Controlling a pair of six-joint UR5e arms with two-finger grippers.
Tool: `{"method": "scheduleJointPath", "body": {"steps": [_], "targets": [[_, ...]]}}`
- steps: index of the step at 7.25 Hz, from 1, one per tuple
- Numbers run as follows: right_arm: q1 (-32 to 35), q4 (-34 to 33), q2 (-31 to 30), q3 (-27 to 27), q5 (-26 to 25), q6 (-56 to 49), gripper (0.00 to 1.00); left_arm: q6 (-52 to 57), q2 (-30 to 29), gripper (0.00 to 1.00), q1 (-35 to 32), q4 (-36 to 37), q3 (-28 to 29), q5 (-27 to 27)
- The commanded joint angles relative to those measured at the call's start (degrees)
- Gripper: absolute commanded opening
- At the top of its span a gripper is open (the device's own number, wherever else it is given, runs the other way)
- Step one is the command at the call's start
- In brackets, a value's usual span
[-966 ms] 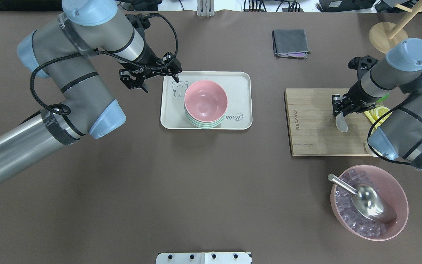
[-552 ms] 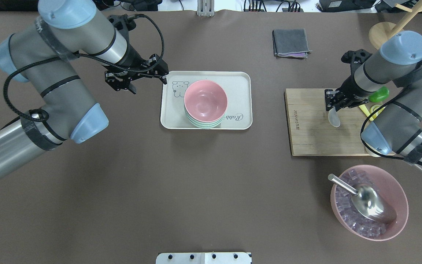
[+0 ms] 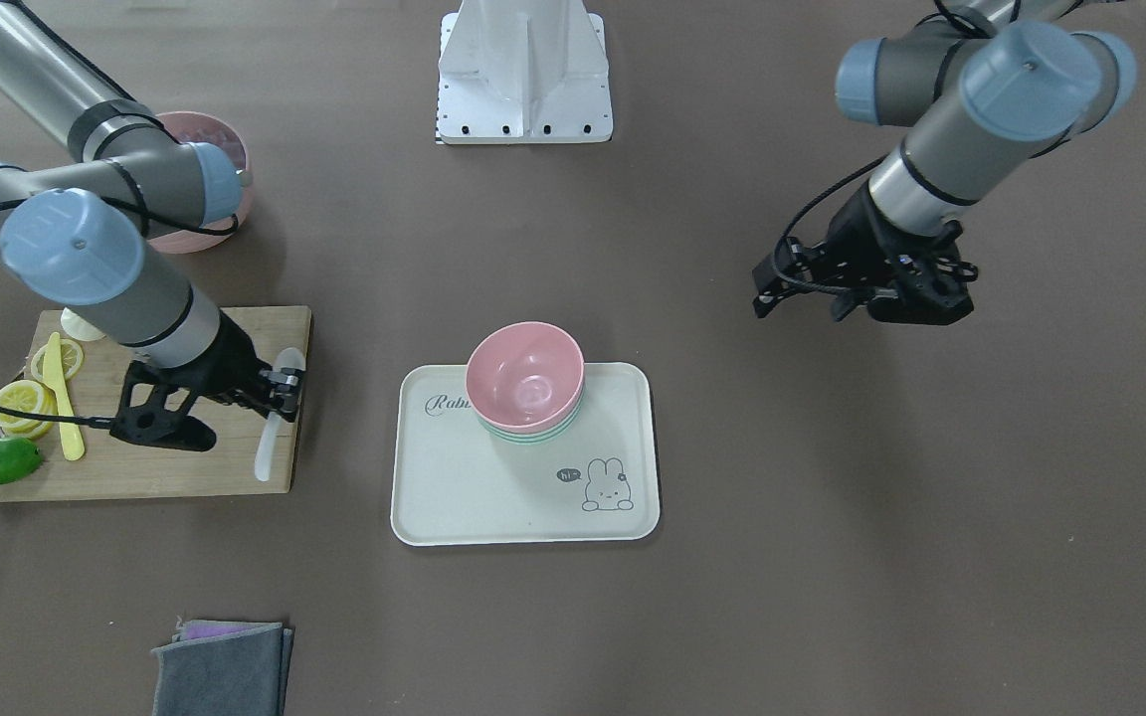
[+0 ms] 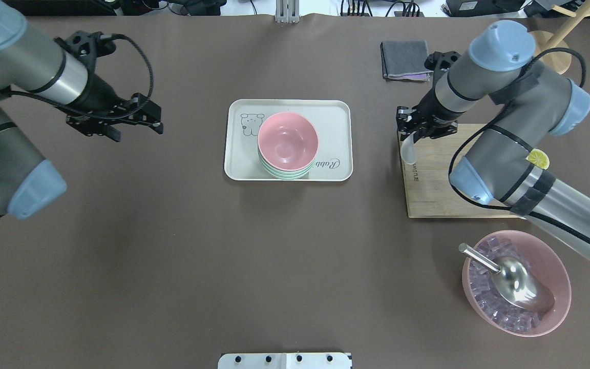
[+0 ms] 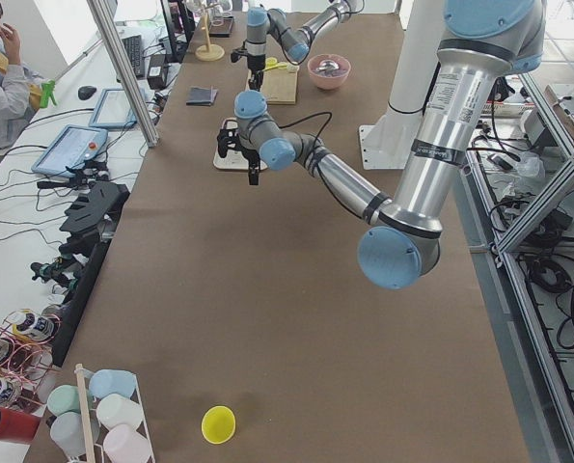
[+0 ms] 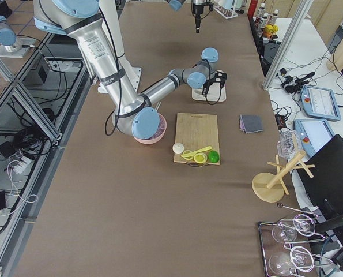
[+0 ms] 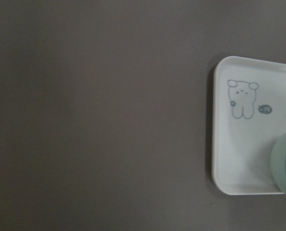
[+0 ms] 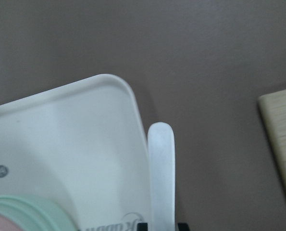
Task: Stack pink bowl on green and place spoon
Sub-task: 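Carry the white spoon with the right gripper and lower it into the pink bowl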
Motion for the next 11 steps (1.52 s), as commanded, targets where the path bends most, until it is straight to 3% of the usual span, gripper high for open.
{"method": "scheduleJointPath", "body": {"steps": [1,5,6,7,9,11], "targets": [[-4.1,-2.1,8.3,-2.0,-4.8,8.0,0.0,4.2,2.8,0.98,-1.9,-0.1,-0.2,-0.4],[-4.8,-2.1,14.1,-6.5,-6.2,11.8,0.0,4.2,2.9,0.98,-1.8,-0.1,-0.2,-0.4],[-5.0,-2.1,15.3,-8.1,-7.4,12.9,0.4,4.2,2.9,0.98,-1.8,-0.1,-0.2,-0.4],[-5.5,-2.1,15.5,-9.1,-9.3,12.4,0.99,4.2,2.9,0.98,-1.8,0.0,-0.1,-0.4],[-5.5,-3.9,14.7,-7.4,-9.2,6.1,1.0,4.2,3.0,0.98,-1.8,0.0,0.3,-0.3],[-1.2,-7.5,5.3,4.0,-7.1,-2.6,1.0,4.8,3.8,0.98,-2.2,0.0,0.4,-0.4]]}}
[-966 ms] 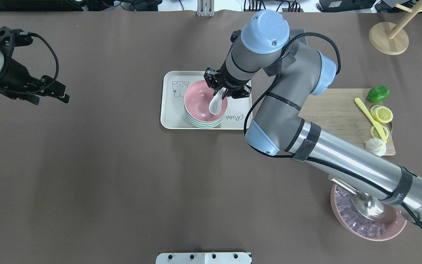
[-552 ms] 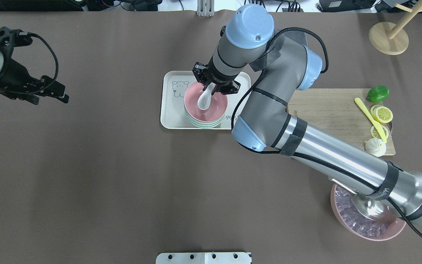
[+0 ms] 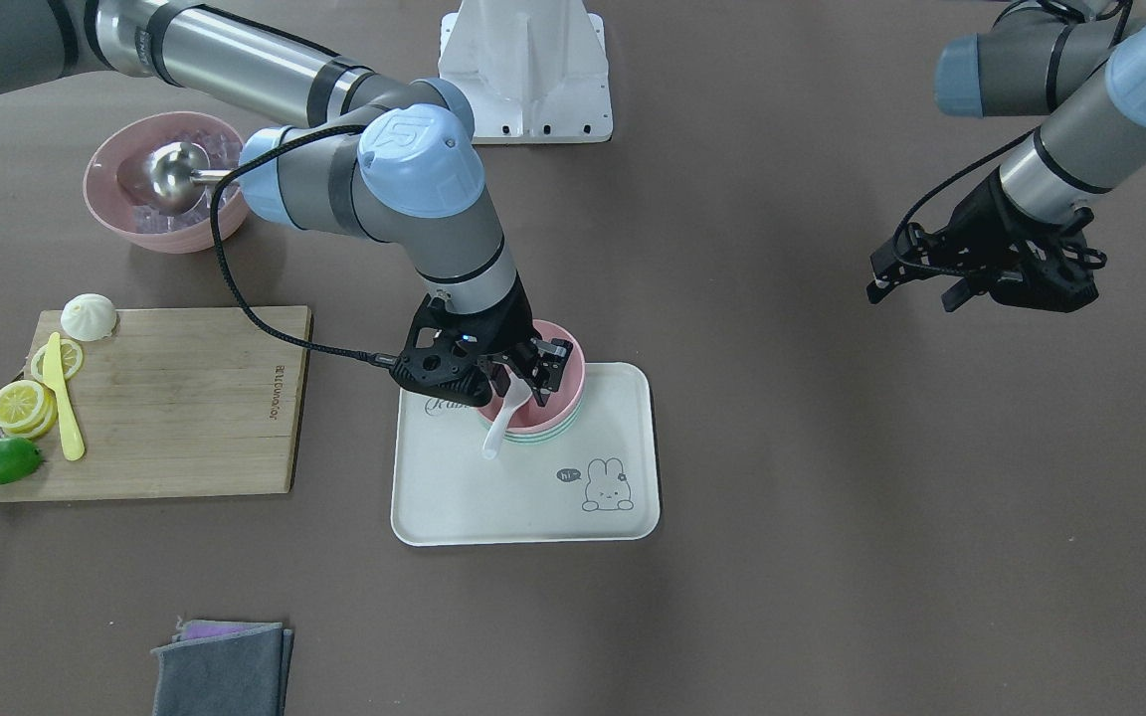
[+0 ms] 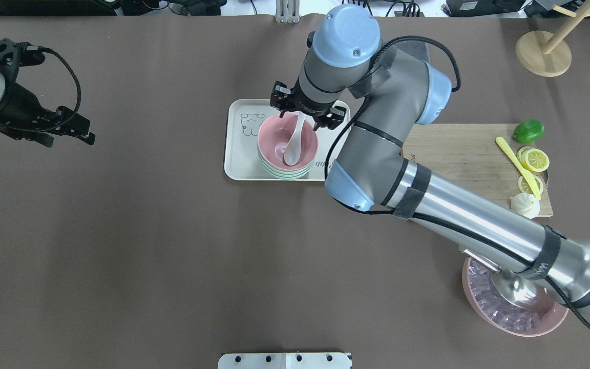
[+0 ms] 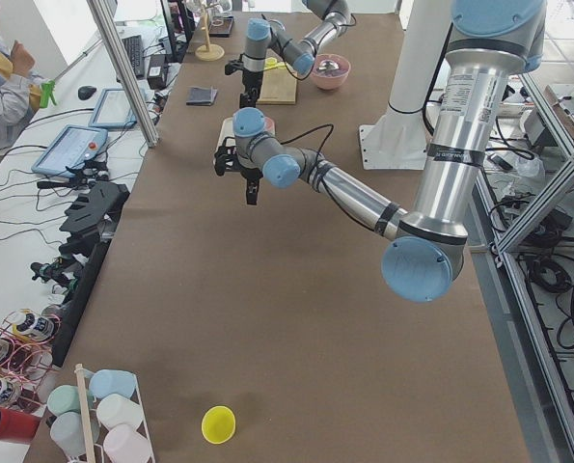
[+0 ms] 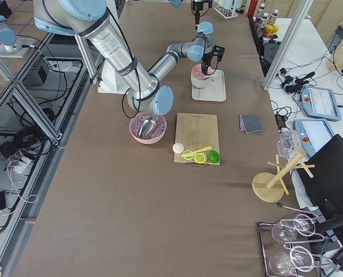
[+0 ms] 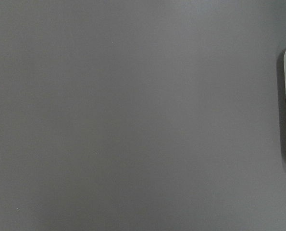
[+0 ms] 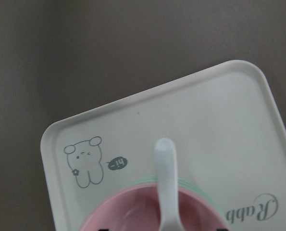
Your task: Stack pink bowl on green and place spoon
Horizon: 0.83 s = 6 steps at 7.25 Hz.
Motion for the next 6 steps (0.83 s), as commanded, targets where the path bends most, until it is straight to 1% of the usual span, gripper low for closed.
{"method": "scheduleJointPath", "body": {"steps": [1,2,3,4,6], "targets": [[7.1,-1.9,-12.9,11.8,5.0,-13.4,1.0,4.8,2.3,0.98,-1.5,0.4,0.0,-0.1],[12.1,-2.0,-17.9,13.7,10.1,-19.3,1.0,9.5,4.7,0.98,-3.6,0.4,0.0,-0.1],[15.9,-1.9,-23.3,15.3,12.1,-24.7,1.0,15.2,7.8,0.98,-5.9,0.4,-0.1,-0.2],[19.7,-1.9,-28.0,15.6,13.8,-32.8,1.0,21.4,10.5,0.98,-8.4,0.5,0.3,0.0],[28.5,-2.0,-36.4,14.3,17.6,-48.4,1.0,34.4,14.4,0.98,-13.9,0.5,3.3,0.1]]}}
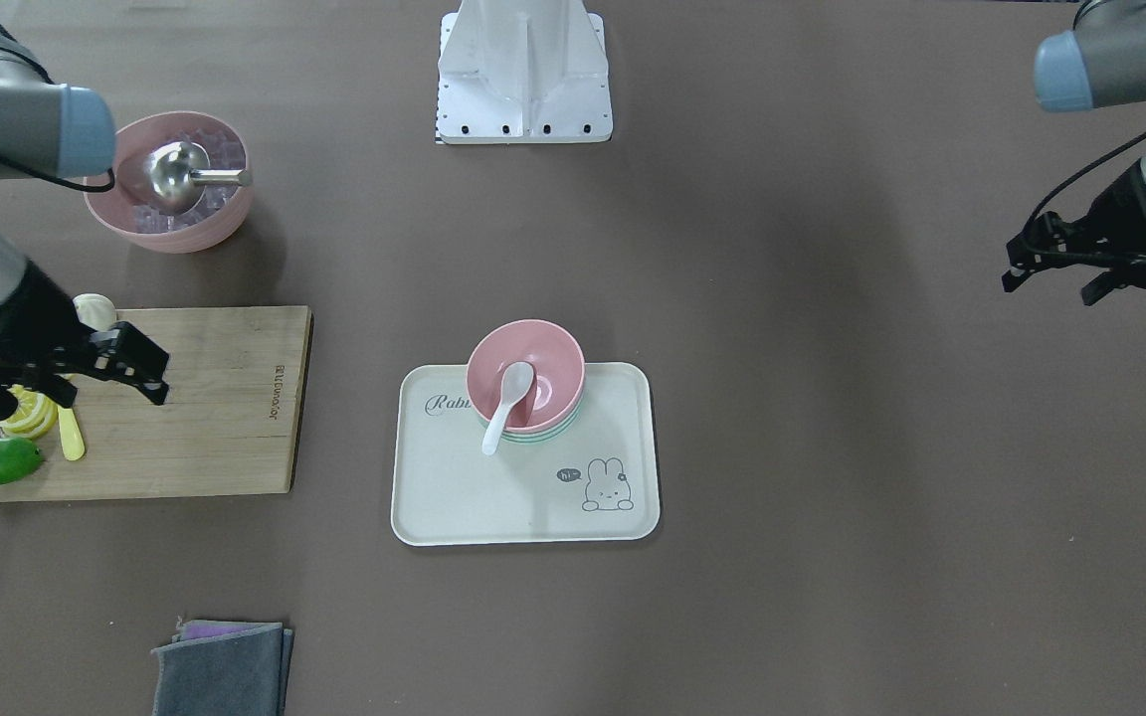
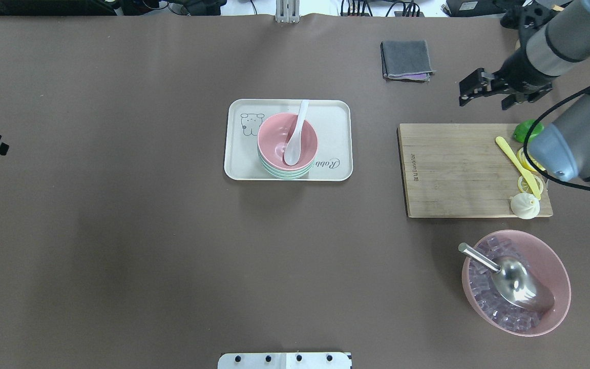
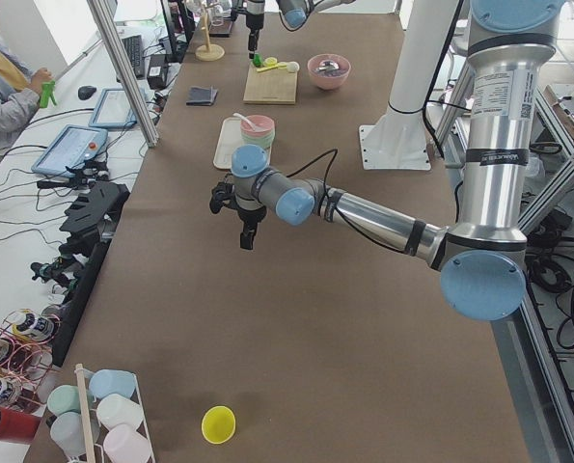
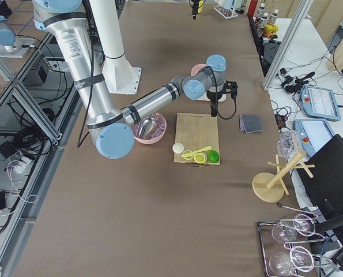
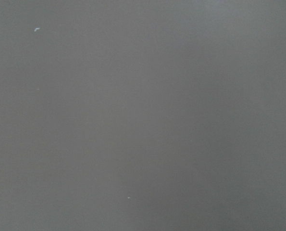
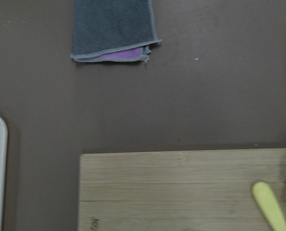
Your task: Stack pink bowl on green and place spoon
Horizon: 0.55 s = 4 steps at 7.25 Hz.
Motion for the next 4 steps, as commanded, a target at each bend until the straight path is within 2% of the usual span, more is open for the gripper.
{"method": "scheduleJointPath", "body": {"steps": [1,2,4], "targets": [[10.9,-0.1,-8.8,-3.1,6.7,-18.5,1.0,12.7,3.5,0.98,-6.4,0.1,3.2,0.0],[18.0,0.1,-9.4,-9.0,9.3,-23.2,1.0,14.8,6.3,0.98,-7.9,0.3,3.8,0.2],[23.2,0.7,-10.3,-16.6,9.2,-35.6,1.0,14.9,11.2,0.98,-8.5,-0.2,4.0,0.6]]}}
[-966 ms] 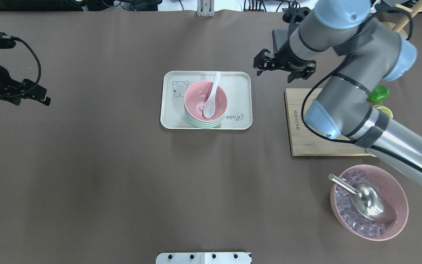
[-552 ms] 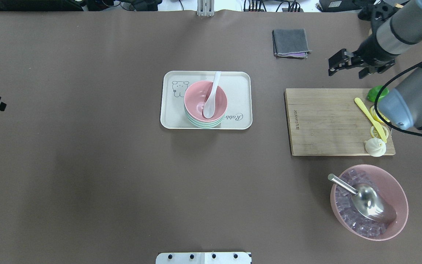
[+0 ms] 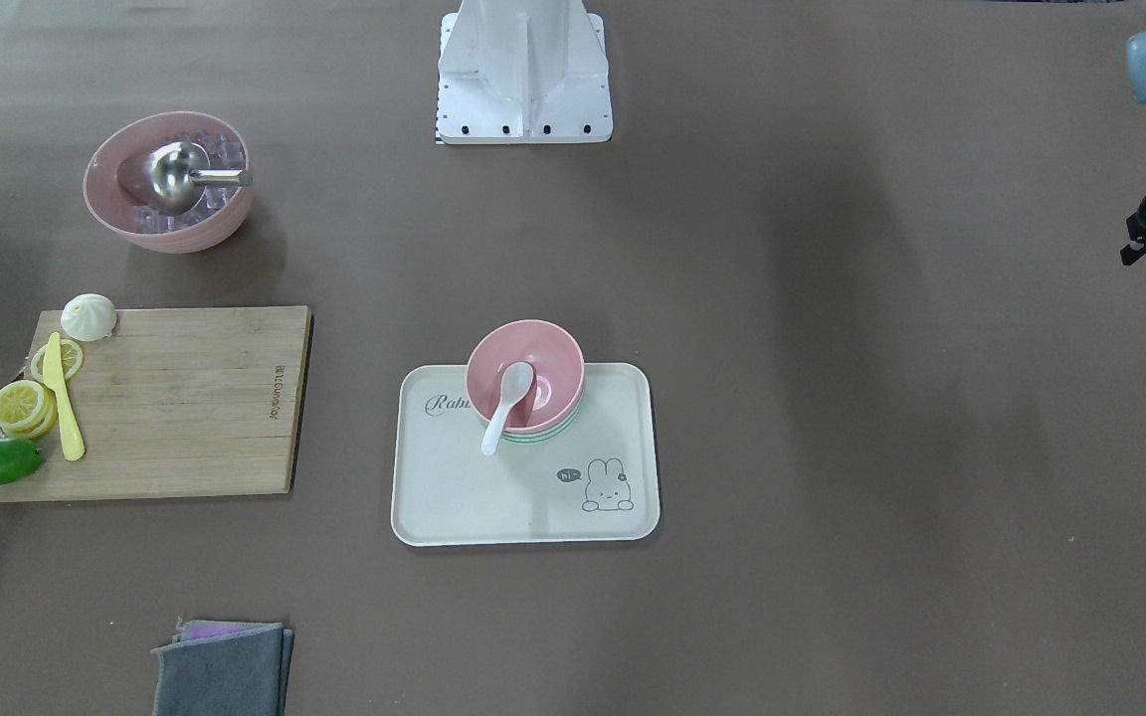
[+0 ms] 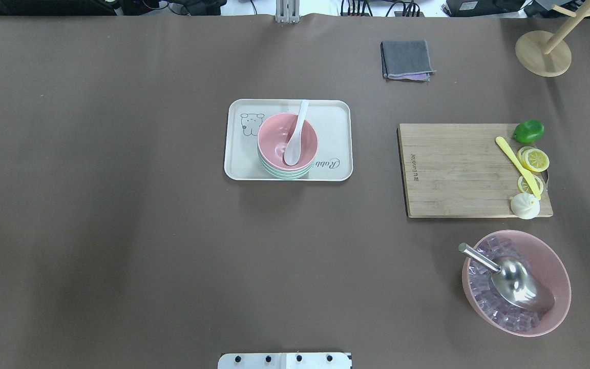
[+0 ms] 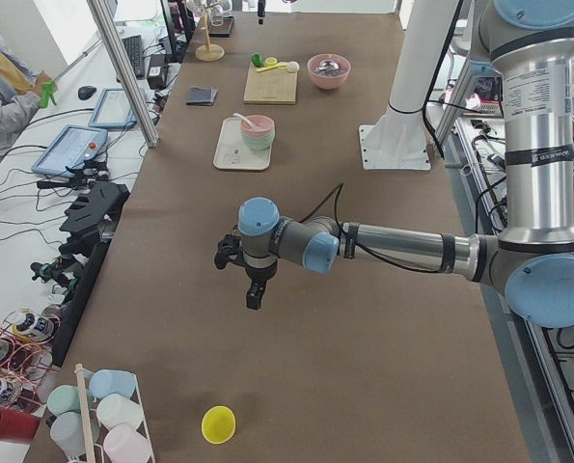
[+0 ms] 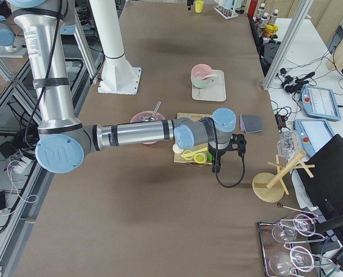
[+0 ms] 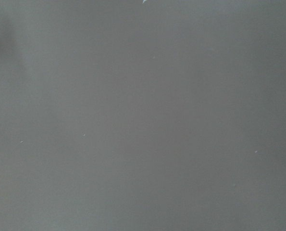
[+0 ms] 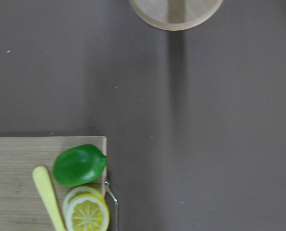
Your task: Stack pink bowl on green and place spoon
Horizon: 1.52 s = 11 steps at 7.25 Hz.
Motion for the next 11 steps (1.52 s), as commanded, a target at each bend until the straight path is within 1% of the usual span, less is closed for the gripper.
{"method": "scheduleJointPath", "body": {"steps": [1,2,3,5,7,8,9,10,11], "targets": [[4.4,0.6,-1.7,-5.8,-0.2,-12.0,1.0,0.5,2.5,0.98,-1.2,0.0,0.3,-0.3],[4.7,2.1,-2.9,-5.3,-1.3,-12.9,1.0,0.4,2.5,0.98,-1.2,0.2,0.2,-0.4],[4.6,4.3,-3.2,-6.0,-1.9,-12.0,1.0,0.4,2.7,0.98,-1.3,0.2,0.2,-0.3],[4.6,4.6,-3.1,-5.5,-4.0,-10.9,1.0,0.1,2.8,0.98,-1.3,0.2,0.3,-0.3],[4.6,4.1,-2.6,-5.5,-3.8,-10.7,1.0,0.0,2.8,0.98,-1.7,0.4,0.3,-0.5],[4.6,4.1,-3.1,-5.2,-3.2,-11.3,1.0,0.0,2.8,0.98,-3.9,0.5,1.0,-0.6],[4.6,3.9,-2.7,-5.8,-2.8,-11.3,1.0,-0.7,2.7,0.98,-5.7,2.3,2.0,-3.9],[4.6,3.8,-2.6,-5.5,-2.8,-11.4,1.0,-2.5,2.6,0.98,-7.4,3.3,2.5,-5.6],[4.6,3.8,-2.5,-5.1,-2.6,-11.4,1.0,-2.7,2.2,0.98,-8.0,3.4,3.1,-5.7]]}}
